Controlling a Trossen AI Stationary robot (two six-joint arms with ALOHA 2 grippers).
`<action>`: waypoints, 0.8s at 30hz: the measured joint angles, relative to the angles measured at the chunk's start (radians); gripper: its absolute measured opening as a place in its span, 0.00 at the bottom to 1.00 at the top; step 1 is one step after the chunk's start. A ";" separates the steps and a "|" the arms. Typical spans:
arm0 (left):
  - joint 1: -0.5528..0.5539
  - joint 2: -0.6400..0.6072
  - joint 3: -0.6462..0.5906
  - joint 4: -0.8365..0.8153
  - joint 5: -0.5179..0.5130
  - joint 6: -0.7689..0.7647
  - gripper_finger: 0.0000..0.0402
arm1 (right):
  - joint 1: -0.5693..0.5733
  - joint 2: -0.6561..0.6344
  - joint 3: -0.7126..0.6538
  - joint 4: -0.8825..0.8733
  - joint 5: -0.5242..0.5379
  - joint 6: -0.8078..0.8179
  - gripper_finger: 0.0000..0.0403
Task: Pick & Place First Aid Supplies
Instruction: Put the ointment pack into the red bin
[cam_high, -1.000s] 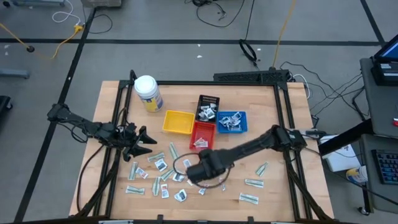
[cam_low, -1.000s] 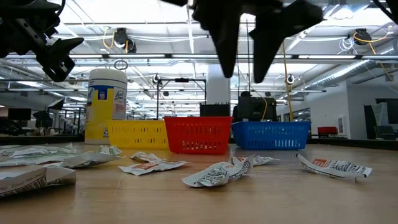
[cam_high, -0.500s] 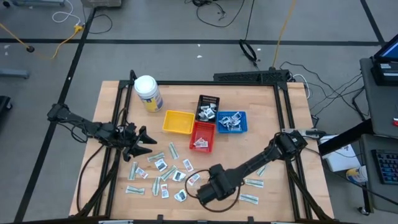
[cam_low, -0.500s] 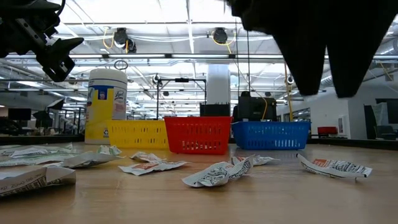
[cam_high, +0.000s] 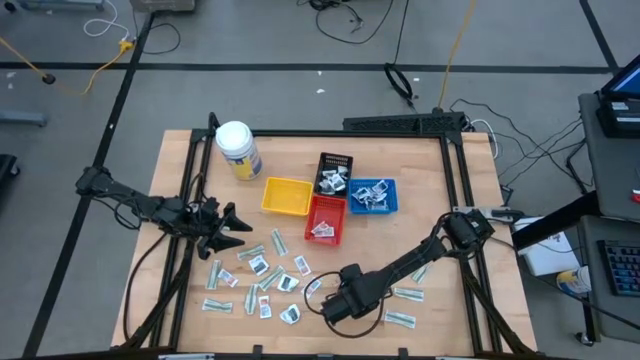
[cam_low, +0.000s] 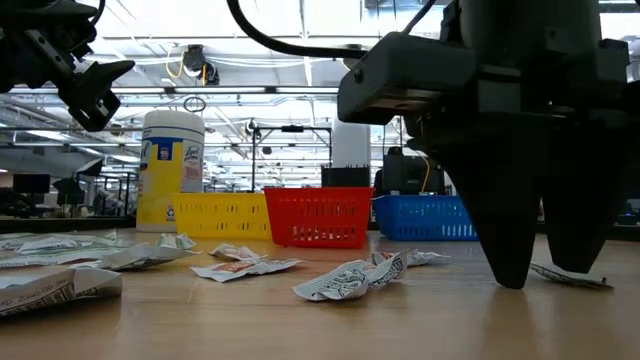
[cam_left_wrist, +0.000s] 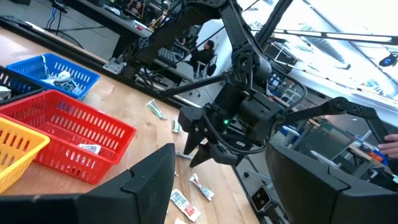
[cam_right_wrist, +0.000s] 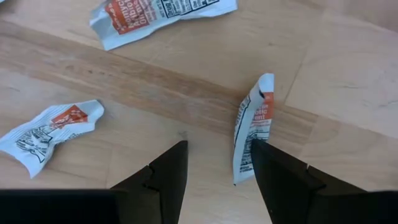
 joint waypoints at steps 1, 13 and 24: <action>0.000 0.000 0.000 0.000 0.000 0.000 0.64 | 0.000 0.000 -0.001 0.003 0.000 -0.001 0.42; 0.000 0.000 0.000 0.000 0.000 0.000 0.64 | -0.001 0.002 -0.003 0.005 0.004 -0.094 0.09; 0.000 0.000 0.000 0.000 0.000 0.000 0.64 | -0.020 -0.078 -0.008 -0.033 0.001 -0.229 0.00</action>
